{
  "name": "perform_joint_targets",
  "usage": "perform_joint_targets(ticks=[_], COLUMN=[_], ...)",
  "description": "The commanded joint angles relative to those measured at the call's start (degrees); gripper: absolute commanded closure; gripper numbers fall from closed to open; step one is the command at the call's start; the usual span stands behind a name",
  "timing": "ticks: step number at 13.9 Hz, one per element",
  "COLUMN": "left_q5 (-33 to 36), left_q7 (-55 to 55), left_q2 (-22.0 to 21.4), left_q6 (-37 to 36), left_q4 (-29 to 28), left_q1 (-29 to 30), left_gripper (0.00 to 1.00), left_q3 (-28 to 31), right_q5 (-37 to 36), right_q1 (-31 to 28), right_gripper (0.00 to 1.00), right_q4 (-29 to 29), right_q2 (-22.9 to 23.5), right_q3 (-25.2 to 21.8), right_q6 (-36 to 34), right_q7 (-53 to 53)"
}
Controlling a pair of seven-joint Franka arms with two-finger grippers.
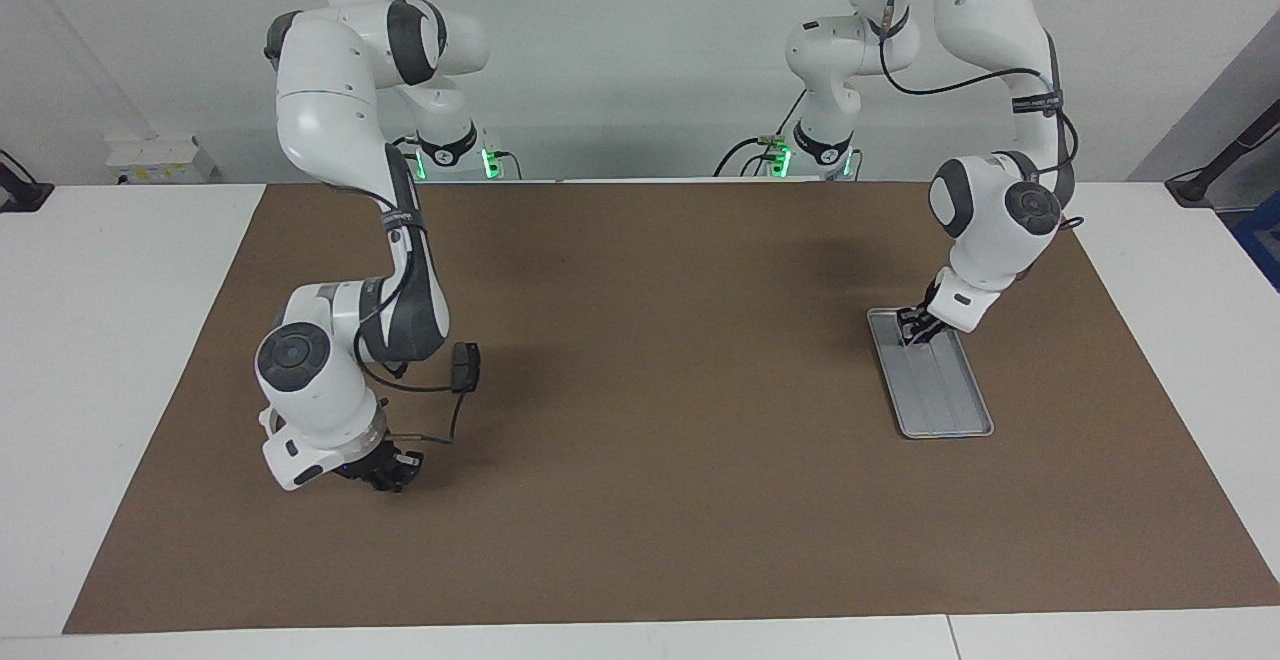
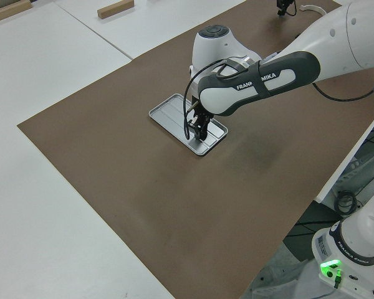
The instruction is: Pick bearing gear from pile to tray
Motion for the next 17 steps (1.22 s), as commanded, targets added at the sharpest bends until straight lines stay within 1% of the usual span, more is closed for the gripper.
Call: perform_joint_targets(ticks=[1,2,3,5,7,9,11,14,17], left_q5=[-0.5,-0.6,-0.6,-0.6,-0.6,-0.6,-0.6,-0.6,-0.6], left_q7=[-0.3,-0.3,-0.3,-0.3,-0.4,-0.4,-1.0,-4.9,-5.8], left_q2=[-0.8,-0.8,-0.7,-0.9,-1.3,-1.3,-1.2,-1.2,-1.2], left_q6=[2.3,2.4,1.8,-0.2,-4.3,-6.5,-6.1,-5.7,-5.4], left_q4=[-2.2,-2.2,-1.8,0.3,3.8,6.6,6.8,6.8,6.6], left_q1=[0.8,0.8,0.8,0.6,0.2,0.1,-0.1,-0.2,-0.6], left_gripper=[0.20,0.09,0.01,0.00,0.00,0.00,0.00,0.00,0.00], left_q3=[-0.4,-0.4,-0.4,-0.5,-0.5,-0.6,-0.6,-0.7,-0.7], right_q5=[2.0,4.3,6.0,6.9,8.0,8.3,8.7,9.6,9.4], right_q1=[2.8,4.4,6.1,9.8,14.0,18.3,21.2,26.3,31.3], right_gripper=[1.00,1.00,1.00,1.00,1.00,1.00,1.00,1.00,1.00], right_q4=[0.9,0.9,0.9,0.9,0.9,0.9,0.8,-0.1,-2.6], right_q2=[-4.8,-6.1,-7.2,-9.3,-11.0,-11.3,-11.5,-12.0,-11.3], right_q3=[0.4,0.8,0.8,0.9,1.8,1.9,1.9,2.0,1.9], right_q6=[-6.0,-7.8,-9.5,-11.2,-12.0,-11.5,-11.0,-9.4,-3.9], right_q7=[7.6,11.2,14.7,24.0,34.0,42.9,49.2,58.2,67.2])
